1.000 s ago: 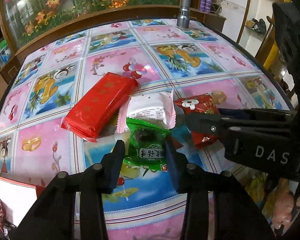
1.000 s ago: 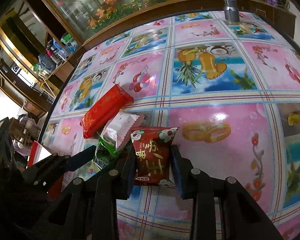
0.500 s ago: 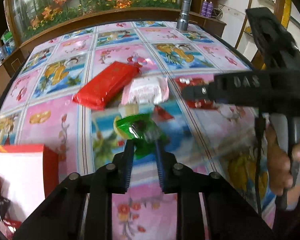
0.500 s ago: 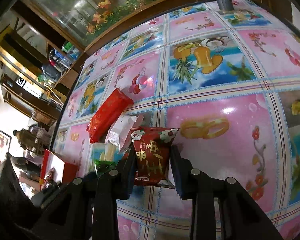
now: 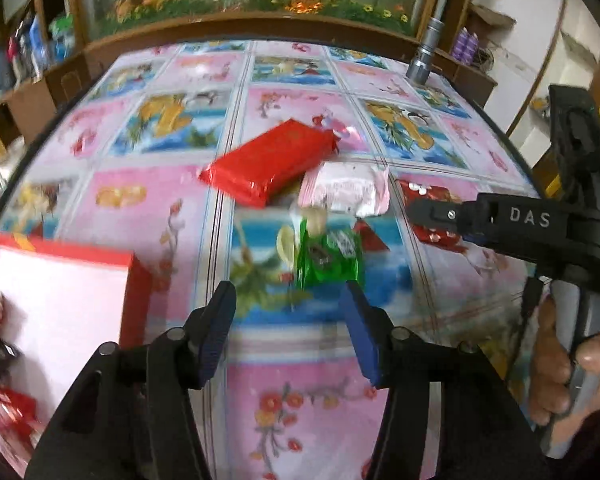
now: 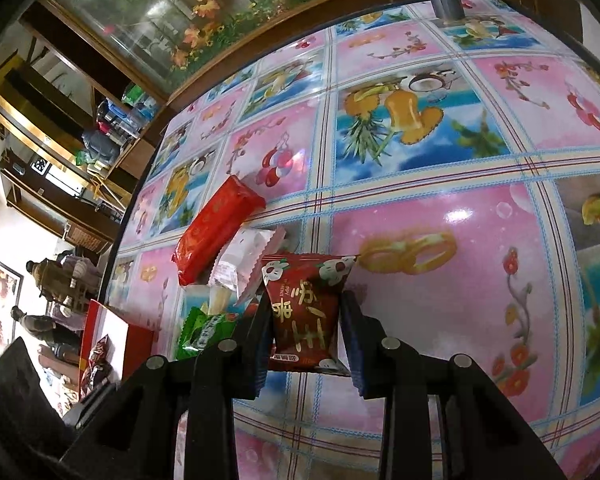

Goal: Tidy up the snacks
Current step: 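Grasp the green wrapped candy with the left gripper, then carry both candies over the red-rimmed tray and open both grippers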

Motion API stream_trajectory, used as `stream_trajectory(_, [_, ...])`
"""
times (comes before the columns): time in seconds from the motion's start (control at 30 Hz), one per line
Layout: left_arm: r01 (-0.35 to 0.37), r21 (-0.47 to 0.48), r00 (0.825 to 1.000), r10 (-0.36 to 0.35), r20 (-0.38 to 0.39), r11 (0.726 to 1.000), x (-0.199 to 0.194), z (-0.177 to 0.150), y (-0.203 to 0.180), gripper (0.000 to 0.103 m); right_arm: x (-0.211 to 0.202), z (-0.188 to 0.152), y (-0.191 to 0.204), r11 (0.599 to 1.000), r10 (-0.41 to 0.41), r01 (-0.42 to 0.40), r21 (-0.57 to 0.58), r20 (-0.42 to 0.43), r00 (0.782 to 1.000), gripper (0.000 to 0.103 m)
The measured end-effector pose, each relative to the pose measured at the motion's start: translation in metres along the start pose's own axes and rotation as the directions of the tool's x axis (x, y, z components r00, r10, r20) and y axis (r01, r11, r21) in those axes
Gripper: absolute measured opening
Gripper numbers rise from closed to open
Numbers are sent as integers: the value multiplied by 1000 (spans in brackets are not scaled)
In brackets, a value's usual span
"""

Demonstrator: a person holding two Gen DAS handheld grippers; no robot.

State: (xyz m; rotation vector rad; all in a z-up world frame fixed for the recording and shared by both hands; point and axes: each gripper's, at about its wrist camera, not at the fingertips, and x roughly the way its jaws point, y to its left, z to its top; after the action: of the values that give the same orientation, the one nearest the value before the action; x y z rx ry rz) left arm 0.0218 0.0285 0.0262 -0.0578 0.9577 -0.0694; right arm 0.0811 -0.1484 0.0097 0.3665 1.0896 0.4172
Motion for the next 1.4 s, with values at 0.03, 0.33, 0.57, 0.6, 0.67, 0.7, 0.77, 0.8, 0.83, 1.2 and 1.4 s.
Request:
stream_trajectory(0.03, [11, 14, 1000, -11, -10, 1000, 2, 1, -2, 60, 0, 0, 0, 1000, 0, 0, 2, -2, 1000, 33])
stream_trajectory(0.33, [12, 100, 1000, -12, -7, 995, 23, 16, -28, 48, 3, 0, 3, 1000, 6, -6, 2, -9, 1000, 33])
stream_trajectory(0.57, [25, 123, 1000, -25, -1, 992, 23, 10, -24, 31, 3, -1, 4, 1000, 5, -5, -7, -11, 1000, 33])
stream_trajectory(0.6, [31, 120, 1000, -31, -2, 992, 23, 10, -23, 30, 3, -1, 4, 1000, 4, -5, -9, -10, 1000, 33])
stream_trajectory(0.67, [42, 108, 999, -42, -1, 993, 20, 9, -20, 30, 3, -2, 5, 1000, 3, -3, -16, -7, 1000, 33])
stream_trajectory(0.7, [45, 101, 999, -46, 2, 994, 18, 8, -18, 30, 4, -2, 7, 1000, 3, -3, -18, -7, 1000, 33])
stream_trajectory(0.77, [52, 90, 998, -53, 17, 995, 9, 6, -14, 30, 4, -2, 8, 1000, 9, -9, -21, -6, 1000, 33])
stream_trajectory(0.8, [51, 89, 998, -53, 24, 995, 6, 4, -12, 30, 5, -3, 9, 1000, 12, -13, -23, -7, 1000, 33])
stream_trajectory(0.83, [48, 88, 998, -51, 32, 995, 2, 4, -11, 30, 5, -3, 9, 999, 16, -16, -28, -9, 1000, 33])
stream_trajectory(1.2, [-28, -12, 986, 30, 163, 1000, -90, -31, 50, 30, 1, -17, 39, 980, 170, -178, -94, -84, 982, 33])
stream_trajectory(1.4, [-152, -136, 965, 176, 192, 979, -124, -50, 118, 31, 3, -44, 89, 910, 352, -375, -175, -149, 924, 32])
